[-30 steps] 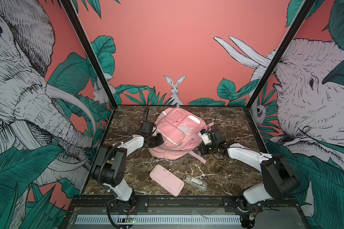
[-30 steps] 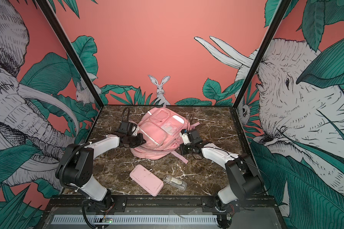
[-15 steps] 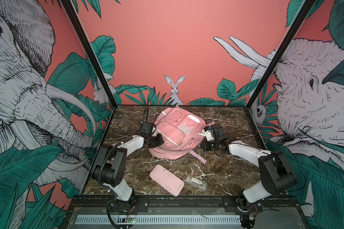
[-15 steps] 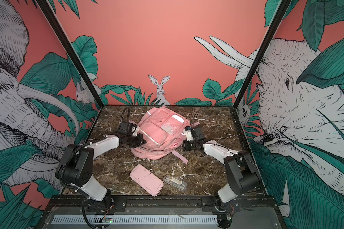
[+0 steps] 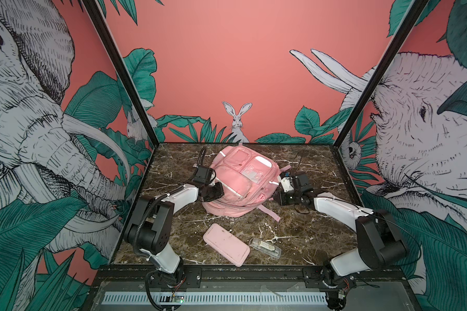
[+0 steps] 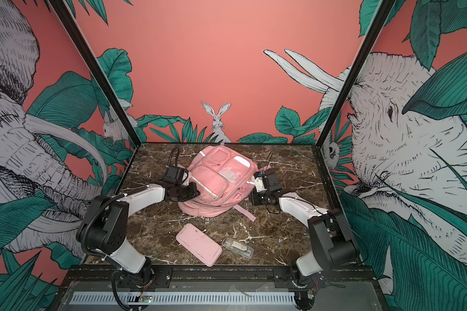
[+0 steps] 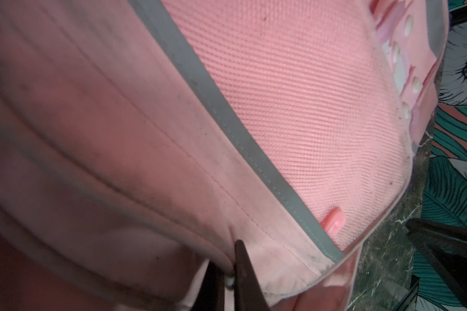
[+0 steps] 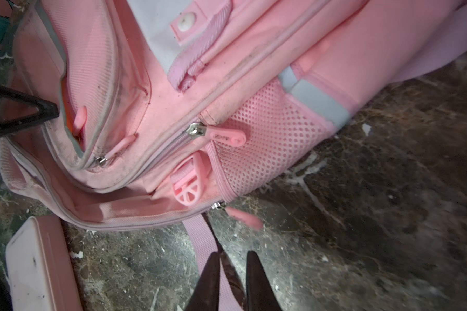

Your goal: Pack the student bag

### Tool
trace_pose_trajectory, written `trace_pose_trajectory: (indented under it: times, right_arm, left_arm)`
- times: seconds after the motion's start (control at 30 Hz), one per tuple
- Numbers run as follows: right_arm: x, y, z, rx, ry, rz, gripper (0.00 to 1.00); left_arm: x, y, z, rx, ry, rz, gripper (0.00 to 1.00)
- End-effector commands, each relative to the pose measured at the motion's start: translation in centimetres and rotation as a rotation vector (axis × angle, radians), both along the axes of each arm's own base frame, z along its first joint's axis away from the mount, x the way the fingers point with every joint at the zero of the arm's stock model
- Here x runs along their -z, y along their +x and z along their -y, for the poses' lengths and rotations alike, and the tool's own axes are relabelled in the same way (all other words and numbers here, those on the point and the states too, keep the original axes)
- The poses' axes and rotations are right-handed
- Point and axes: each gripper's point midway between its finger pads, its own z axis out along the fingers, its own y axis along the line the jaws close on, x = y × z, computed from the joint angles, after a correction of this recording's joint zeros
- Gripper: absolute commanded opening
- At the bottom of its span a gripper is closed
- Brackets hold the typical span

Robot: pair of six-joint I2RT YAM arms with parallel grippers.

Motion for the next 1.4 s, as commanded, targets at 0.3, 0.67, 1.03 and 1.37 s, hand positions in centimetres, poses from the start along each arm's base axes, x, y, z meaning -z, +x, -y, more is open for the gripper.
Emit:
trace_pose_trajectory:
  times: [0.3,0.67,1.03,1.37]
  right_arm:
    - [-2.2,-1.7,0.1,0.032,0.044,0.005,0.32]
    - [-0.1,-3.0,-3.9,-0.003,0.063,-0.074,0.38]
    - [-1.5,-0.2,-0.1,0.077,-0.147,0.053,0.39]
    - [-1.7,5.7,2.0,0.097,-0.219,0.125,0.41]
  left_arm:
    - [-0.8,0.4,2.4,0.019,-0.008,0.016,0.15]
    - [-0.9,-0.4,8.4,0.1,-0.045,0.018,0.21]
    - [-1.1,-1.5,8.9,0.154,0.017,0.031,0.22]
    - [0.0,-2.9,6.4,0.182,0.12,0.025,0.0]
